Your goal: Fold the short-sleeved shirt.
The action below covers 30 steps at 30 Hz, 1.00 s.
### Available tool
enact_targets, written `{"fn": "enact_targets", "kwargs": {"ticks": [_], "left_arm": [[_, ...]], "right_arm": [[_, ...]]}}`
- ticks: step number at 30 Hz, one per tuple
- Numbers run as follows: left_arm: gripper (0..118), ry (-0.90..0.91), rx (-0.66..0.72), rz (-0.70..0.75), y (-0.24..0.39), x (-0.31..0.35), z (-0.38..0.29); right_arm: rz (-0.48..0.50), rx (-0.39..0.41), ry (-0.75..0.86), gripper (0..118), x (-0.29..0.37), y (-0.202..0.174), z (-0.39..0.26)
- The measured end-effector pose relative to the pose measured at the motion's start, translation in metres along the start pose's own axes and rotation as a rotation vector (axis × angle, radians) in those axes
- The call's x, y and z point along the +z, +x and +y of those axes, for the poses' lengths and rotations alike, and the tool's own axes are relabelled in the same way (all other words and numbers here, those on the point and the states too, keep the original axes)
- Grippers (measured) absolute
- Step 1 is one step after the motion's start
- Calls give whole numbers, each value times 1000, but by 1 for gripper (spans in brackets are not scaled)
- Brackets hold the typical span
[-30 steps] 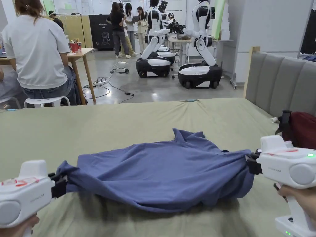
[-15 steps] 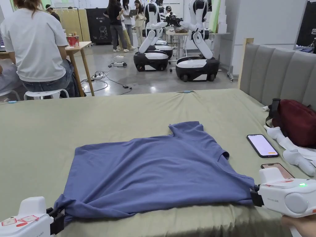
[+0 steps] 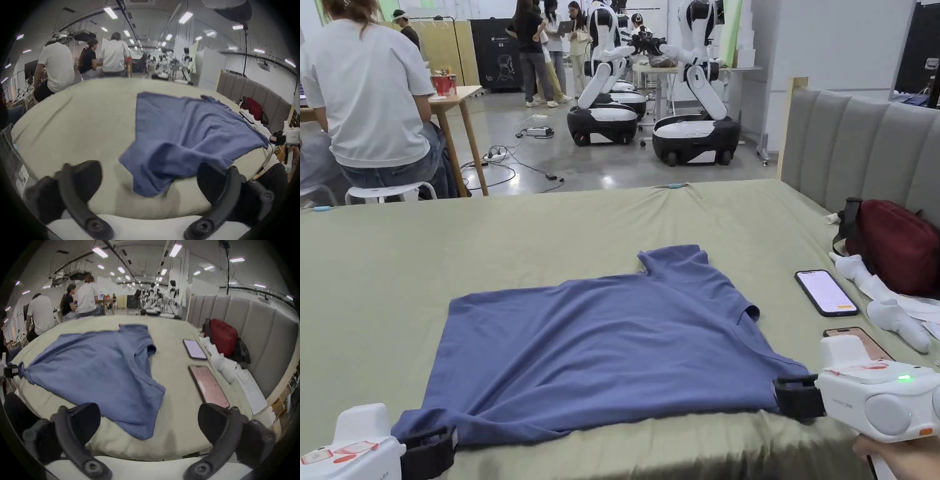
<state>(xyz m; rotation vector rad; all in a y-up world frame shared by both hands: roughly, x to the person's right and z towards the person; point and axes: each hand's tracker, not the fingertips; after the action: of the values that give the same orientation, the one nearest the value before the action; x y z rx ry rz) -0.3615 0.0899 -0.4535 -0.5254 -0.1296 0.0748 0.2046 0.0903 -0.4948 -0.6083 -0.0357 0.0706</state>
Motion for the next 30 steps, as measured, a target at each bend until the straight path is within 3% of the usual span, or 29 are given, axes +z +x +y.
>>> {"fn": "enact_targets", "kwargs": {"ticks": [3, 4, 5, 6, 7, 8, 9, 17, 18, 21, 22, 24, 30], "left_arm": [[114, 0, 4, 9, -2, 9, 10], [108, 4, 6, 11, 0, 12, 12], [94, 13, 3, 11, 2, 15, 13], [73, 30, -11, 21, 4, 16, 14], [32, 35, -25, 36, 7, 16, 14], [6, 35, -40, 56, 9, 16, 15], [0, 35, -46, 66, 11, 16, 15], [0, 33, -13, 43, 10, 25, 15], [7, 38, -4, 42, 9, 25, 15], [110, 0, 23, 49, 5, 23, 18], [117, -28, 25, 52, 4, 17, 16], [104, -7, 22, 58, 4, 14, 11], [103, -82, -10, 55, 3, -15, -4]], "right_arm": [[-10, 13, 13, 113, 7, -6, 10], [-16, 21, 23, 97, 31, -18, 9], [-23, 30, 31, 77, 34, -22, 11], [-35, 43, 35, 47, 34, -26, 12], [-45, 51, 32, 9, 33, -29, 14], [-60, 57, 30, 0, 31, -32, 13], [-66, 58, 34, 0, 31, -35, 13], [-52, 45, 33, 0, 40, -45, 14], [-47, 39, 34, 0, 41, -45, 14], [-42, 43, 34, 0, 41, -46, 13], [-43, 44, 34, 0, 41, -47, 13], [-42, 44, 35, 0, 50, -51, 12], [-29, 46, 19, 0, 48, -53, 6]]}}
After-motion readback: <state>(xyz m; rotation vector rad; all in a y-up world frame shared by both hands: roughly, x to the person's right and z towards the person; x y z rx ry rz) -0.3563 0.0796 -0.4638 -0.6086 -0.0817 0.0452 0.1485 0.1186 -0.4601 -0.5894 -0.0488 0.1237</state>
